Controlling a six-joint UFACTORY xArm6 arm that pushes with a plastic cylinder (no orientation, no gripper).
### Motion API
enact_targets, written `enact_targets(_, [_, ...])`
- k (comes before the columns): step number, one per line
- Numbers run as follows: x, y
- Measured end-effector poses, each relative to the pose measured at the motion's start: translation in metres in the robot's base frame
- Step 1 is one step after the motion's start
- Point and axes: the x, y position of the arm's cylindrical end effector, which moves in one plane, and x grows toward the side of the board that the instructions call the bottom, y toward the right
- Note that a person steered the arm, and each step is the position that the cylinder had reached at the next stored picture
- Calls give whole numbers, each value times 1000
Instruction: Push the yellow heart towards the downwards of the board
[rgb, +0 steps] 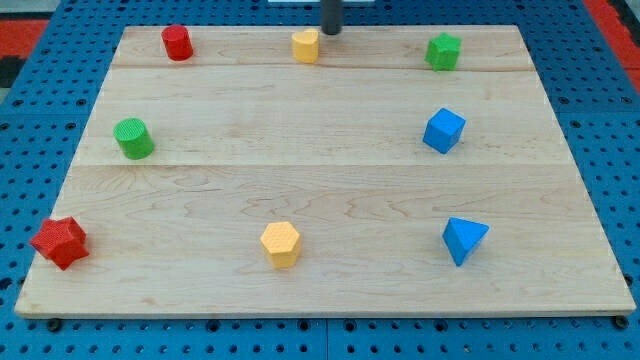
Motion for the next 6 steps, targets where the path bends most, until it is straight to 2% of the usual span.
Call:
enact_targets(1, [11,23])
enact_targets(2, [31,2])
enact_targets(3, [30,-48])
enact_targets(5, [13,-73])
enact_targets(6, [20,-97])
